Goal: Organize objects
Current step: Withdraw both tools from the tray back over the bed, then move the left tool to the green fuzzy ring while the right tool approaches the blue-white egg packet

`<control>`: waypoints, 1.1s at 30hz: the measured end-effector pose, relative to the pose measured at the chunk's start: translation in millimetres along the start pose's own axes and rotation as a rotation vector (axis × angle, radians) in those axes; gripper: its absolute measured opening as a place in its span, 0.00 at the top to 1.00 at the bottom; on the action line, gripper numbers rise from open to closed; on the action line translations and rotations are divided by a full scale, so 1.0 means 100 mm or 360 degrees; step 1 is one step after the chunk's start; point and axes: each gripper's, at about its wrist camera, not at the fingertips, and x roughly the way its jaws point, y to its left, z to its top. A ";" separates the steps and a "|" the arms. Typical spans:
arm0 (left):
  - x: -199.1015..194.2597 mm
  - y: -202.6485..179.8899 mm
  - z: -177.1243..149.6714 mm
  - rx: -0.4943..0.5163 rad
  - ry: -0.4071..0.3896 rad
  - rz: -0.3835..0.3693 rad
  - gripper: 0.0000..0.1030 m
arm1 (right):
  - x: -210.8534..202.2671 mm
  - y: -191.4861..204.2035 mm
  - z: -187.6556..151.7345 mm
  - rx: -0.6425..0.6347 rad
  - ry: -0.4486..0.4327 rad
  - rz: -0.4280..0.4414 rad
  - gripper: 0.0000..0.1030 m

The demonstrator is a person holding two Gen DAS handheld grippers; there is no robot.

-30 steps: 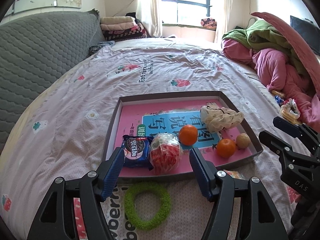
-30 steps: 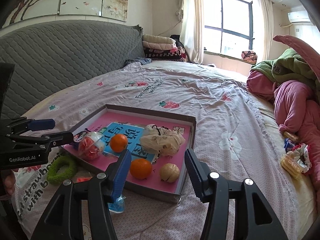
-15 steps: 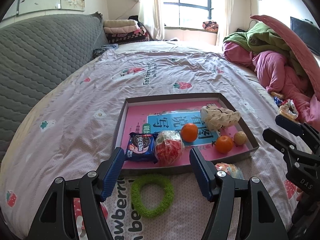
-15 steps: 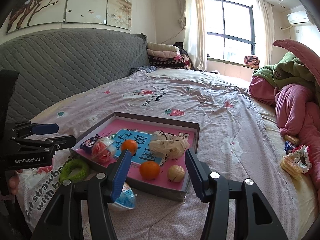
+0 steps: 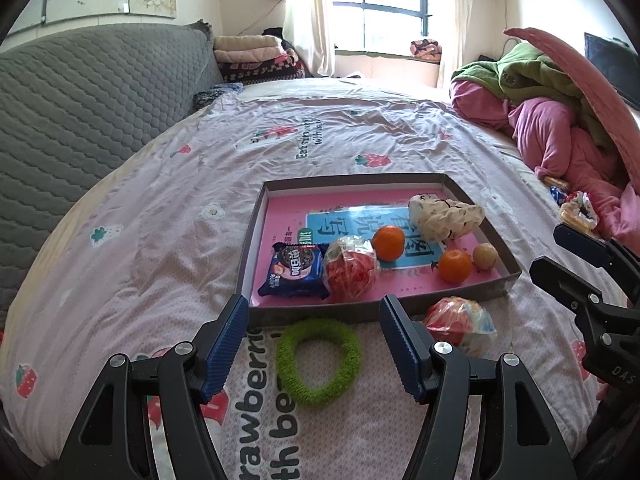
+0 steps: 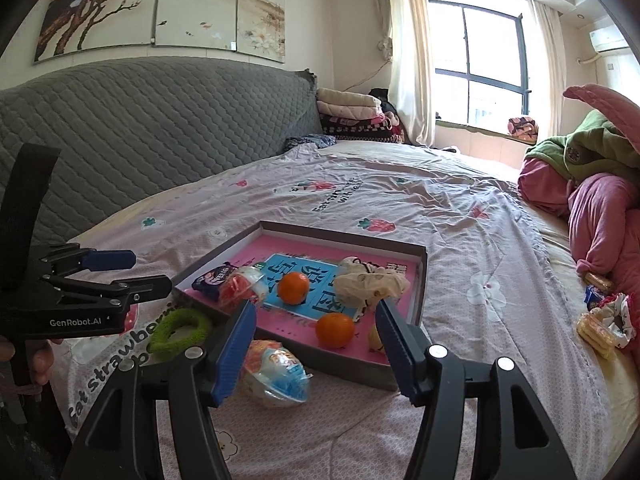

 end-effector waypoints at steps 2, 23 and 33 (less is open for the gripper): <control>-0.01 0.02 -0.03 -0.0001 0.0005 0.0001 0.33 | 0.01 0.02 -0.01 -0.0011 0.0010 0.0008 0.40; 0.02 0.13 -0.33 0.0007 0.0096 0.0010 0.33 | 0.08 0.16 -0.20 -0.0047 0.0076 -0.0030 0.40; 0.02 0.15 -0.41 0.0006 0.0126 -0.0007 0.33 | 0.10 0.25 -0.28 -0.0091 0.0098 -0.0061 0.40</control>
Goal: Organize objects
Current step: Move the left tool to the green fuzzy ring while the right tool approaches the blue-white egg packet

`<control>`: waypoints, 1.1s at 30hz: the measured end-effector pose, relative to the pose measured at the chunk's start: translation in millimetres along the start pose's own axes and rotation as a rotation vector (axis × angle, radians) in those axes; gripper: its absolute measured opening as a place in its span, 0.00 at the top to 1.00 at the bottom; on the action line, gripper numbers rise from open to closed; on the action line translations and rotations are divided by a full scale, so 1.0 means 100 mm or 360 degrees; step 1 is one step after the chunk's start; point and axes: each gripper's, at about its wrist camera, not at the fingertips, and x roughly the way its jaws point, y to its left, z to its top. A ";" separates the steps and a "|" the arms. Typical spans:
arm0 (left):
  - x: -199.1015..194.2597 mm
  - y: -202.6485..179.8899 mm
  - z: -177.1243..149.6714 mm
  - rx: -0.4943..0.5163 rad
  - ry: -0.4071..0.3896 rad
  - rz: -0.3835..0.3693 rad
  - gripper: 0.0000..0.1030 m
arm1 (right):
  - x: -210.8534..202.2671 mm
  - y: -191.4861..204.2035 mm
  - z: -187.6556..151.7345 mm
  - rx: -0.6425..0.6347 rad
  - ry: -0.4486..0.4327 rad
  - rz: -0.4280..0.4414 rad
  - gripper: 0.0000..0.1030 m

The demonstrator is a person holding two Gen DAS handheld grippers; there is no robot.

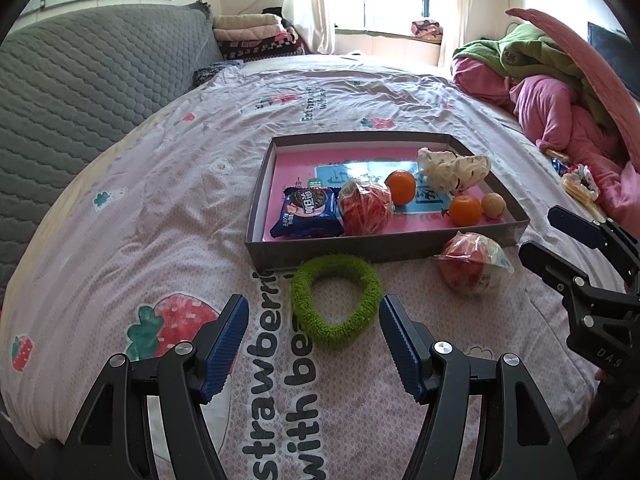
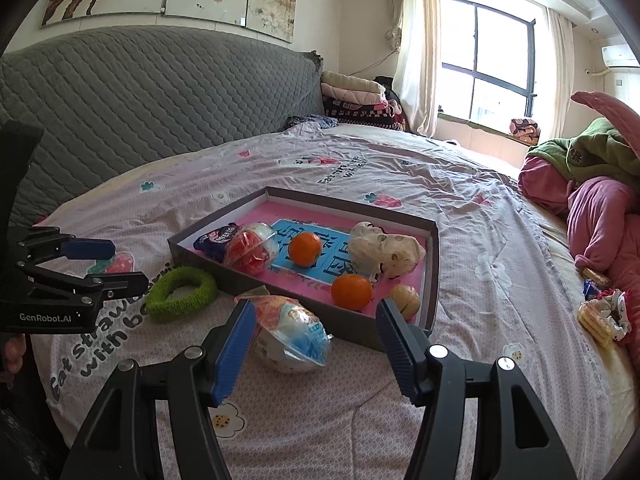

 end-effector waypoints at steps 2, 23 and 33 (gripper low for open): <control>-0.01 -0.01 -0.01 0.0005 -0.0002 -0.0002 0.33 | -0.01 0.00 -0.02 0.0014 0.0005 0.0010 0.40; 0.09 -0.08 -0.19 0.0028 0.0087 -0.0048 0.33 | -0.05 0.07 -0.22 0.0034 0.0082 0.0009 0.40; 0.25 -0.06 -0.23 -0.0002 0.0119 -0.0071 0.33 | 0.06 0.07 -0.26 0.0030 0.0134 0.0011 0.40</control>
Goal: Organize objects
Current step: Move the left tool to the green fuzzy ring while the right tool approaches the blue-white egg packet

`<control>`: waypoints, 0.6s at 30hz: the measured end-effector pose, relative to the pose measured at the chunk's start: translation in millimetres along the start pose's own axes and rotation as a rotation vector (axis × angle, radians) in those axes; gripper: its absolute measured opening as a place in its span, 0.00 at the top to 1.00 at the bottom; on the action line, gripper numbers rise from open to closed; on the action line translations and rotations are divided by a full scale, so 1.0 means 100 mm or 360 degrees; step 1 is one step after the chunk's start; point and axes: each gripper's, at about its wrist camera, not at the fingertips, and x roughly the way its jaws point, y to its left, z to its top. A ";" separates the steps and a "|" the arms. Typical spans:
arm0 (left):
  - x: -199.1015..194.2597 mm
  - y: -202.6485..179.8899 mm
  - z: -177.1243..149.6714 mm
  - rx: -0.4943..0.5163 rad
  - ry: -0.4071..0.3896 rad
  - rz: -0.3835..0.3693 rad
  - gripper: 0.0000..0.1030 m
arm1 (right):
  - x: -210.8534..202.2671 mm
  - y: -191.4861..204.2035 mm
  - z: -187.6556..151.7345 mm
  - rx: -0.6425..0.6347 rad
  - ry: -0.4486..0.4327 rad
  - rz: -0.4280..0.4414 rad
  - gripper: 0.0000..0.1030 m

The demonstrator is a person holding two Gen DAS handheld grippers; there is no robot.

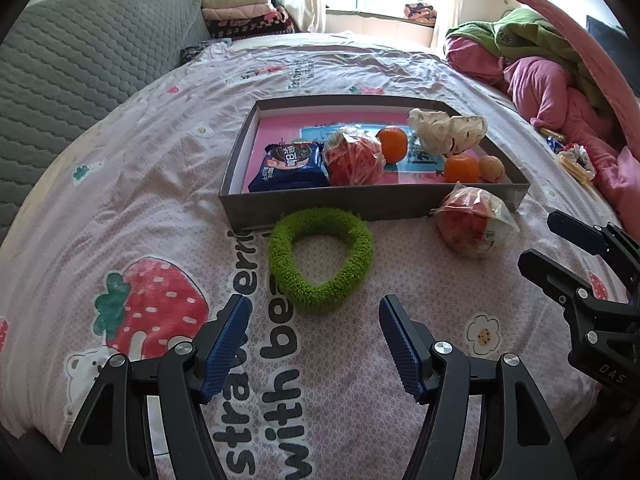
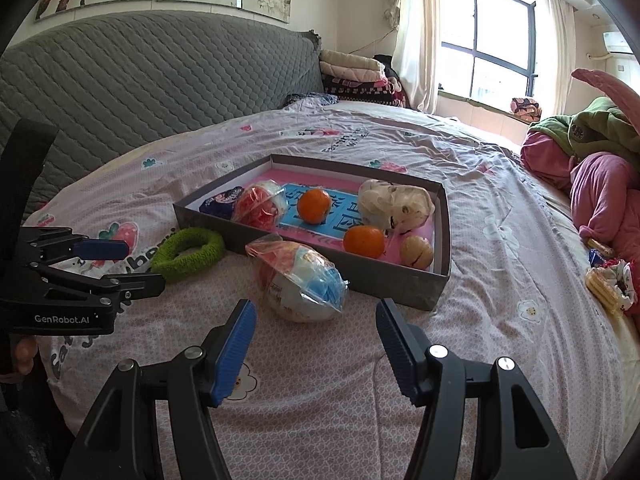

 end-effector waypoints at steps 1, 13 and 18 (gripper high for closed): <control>0.02 0.00 0.00 -0.0003 -0.0001 -0.0006 0.33 | 0.02 0.00 0.00 -0.0002 0.0008 -0.0003 0.40; 0.29 0.11 0.10 -0.0063 0.0018 -0.0027 0.33 | 0.21 -0.01 -0.01 -0.0001 0.0070 -0.0011 0.40; 0.38 0.13 0.14 -0.0068 0.0027 -0.0040 0.33 | 0.27 -0.02 0.01 0.0007 0.0077 -0.0014 0.40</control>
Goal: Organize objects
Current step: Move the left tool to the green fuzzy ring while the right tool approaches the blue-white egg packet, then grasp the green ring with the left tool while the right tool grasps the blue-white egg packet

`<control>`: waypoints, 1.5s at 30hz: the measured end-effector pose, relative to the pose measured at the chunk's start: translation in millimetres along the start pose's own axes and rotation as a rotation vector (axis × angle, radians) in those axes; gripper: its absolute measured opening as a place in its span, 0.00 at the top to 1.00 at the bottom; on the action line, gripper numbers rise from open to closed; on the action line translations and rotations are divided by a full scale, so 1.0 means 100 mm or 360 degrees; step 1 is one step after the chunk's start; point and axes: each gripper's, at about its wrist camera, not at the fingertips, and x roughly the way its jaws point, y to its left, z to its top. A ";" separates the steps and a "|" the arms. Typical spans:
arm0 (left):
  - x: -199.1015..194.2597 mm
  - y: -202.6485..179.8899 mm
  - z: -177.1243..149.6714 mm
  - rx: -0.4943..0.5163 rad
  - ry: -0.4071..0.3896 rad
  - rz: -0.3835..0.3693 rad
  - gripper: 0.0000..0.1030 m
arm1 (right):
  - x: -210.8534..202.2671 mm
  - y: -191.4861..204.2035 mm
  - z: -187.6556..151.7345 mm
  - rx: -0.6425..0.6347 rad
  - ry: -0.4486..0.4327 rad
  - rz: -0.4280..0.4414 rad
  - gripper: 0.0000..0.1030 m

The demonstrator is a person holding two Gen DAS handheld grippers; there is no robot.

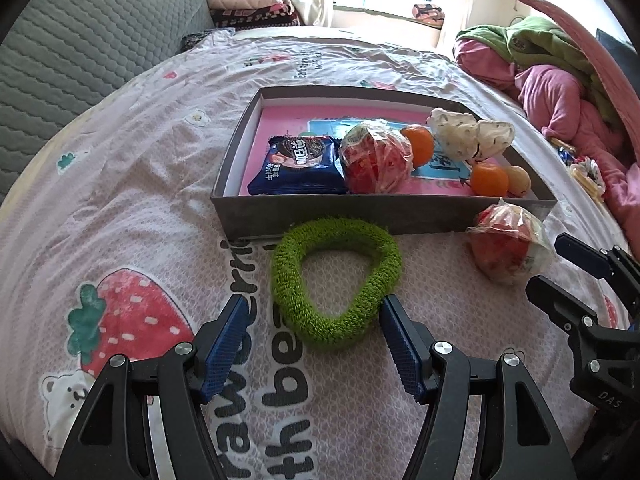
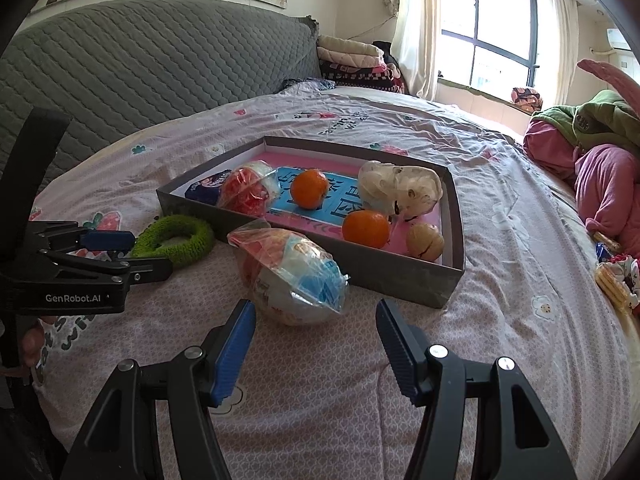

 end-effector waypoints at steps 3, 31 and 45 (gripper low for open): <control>0.04 0.01 0.02 -0.0006 -0.0001 -0.0007 0.32 | 0.03 0.00 0.02 0.0001 0.0008 0.0008 0.40; 0.39 0.04 0.28 -0.0016 -0.0012 -0.0168 0.26 | 0.46 0.09 0.23 0.0000 0.0149 0.0238 0.50; 0.29 -0.05 0.22 0.0029 -0.0046 -0.0272 0.64 | 0.41 -0.04 0.22 0.0129 0.0117 0.0326 0.51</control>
